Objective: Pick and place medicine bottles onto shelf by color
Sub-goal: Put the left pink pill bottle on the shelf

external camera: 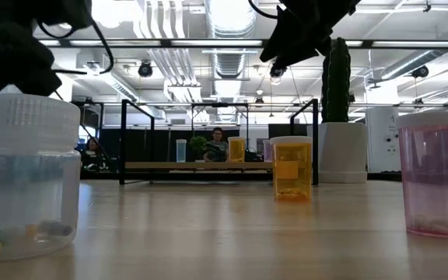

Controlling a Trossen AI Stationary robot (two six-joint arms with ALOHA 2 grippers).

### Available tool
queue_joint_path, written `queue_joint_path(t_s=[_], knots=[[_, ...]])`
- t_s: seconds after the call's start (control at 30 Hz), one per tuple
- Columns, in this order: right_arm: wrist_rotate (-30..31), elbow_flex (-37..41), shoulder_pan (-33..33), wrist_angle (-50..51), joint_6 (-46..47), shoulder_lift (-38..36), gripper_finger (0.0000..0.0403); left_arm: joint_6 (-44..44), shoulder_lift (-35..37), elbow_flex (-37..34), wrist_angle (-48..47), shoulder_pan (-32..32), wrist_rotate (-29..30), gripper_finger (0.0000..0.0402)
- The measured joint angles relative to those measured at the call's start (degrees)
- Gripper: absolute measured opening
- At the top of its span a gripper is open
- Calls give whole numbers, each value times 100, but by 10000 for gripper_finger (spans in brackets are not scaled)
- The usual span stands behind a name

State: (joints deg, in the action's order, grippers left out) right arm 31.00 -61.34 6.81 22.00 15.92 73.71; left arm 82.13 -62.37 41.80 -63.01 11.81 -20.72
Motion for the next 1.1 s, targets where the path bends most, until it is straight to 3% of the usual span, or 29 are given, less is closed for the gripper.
queue_joint_path(t_s=[0.4,0.87,1.1], knots=[[3,-4,0,0,13,0,304,-298,-762,-174,282,-2,169,246],[5,-9,0,0,70,-2,304,-476,-1023,-172,569,-2,154,151],[5,-9,2,0,68,-2,304,-490,-965,-88,565,-2,147,123]])
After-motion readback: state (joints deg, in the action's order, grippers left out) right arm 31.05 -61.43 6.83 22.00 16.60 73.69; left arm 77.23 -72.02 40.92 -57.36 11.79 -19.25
